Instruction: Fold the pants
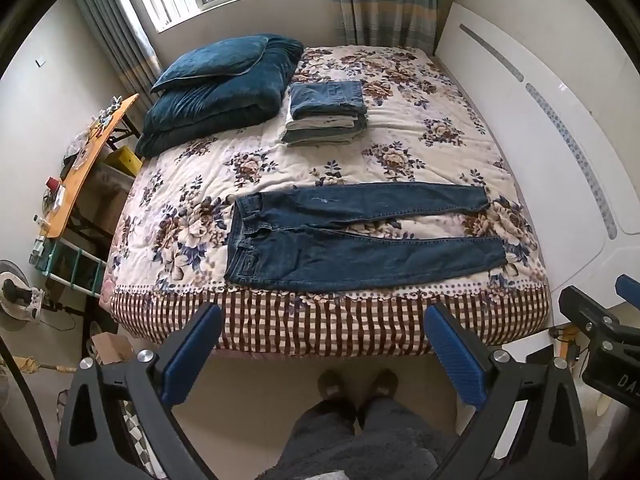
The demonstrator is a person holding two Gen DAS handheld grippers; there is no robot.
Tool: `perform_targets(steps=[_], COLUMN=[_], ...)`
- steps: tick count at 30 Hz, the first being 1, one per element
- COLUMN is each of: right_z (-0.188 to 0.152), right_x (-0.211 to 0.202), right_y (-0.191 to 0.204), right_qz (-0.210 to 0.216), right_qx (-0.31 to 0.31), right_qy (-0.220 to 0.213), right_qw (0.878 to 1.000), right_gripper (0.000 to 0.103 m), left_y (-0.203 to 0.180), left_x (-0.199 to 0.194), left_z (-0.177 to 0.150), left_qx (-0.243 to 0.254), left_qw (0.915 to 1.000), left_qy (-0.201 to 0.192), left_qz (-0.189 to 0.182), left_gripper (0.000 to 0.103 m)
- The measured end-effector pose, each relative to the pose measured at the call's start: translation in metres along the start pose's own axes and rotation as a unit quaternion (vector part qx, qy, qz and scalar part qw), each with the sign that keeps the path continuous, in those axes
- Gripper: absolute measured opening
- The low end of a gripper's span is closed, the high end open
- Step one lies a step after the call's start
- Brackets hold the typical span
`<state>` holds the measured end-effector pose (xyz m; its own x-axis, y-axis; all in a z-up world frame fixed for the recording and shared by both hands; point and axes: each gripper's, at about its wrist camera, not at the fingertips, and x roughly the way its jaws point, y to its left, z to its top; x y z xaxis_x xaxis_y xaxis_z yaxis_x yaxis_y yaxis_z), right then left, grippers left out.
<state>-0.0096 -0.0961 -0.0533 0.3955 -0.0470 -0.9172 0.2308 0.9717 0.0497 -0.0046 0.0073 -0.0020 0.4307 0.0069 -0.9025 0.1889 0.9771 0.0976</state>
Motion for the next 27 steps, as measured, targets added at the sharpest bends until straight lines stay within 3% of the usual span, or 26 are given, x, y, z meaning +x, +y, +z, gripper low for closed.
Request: perform_targets(steps=[27], right_z=[0.014], right_x=[-0.004], right_y=[0.0], right_qz=[0.001], right_qx=[0.004], right_qy=[0.004], right_qw=[1.0], right_gripper=[0.103], left_y=[-0.009], left_x=[-0.003], left_z=[0.019], left_qx=[0.001], left_qw=[0.9999], left_qy=[-0.011], left_qz=[0.004], left_gripper=[0.103])
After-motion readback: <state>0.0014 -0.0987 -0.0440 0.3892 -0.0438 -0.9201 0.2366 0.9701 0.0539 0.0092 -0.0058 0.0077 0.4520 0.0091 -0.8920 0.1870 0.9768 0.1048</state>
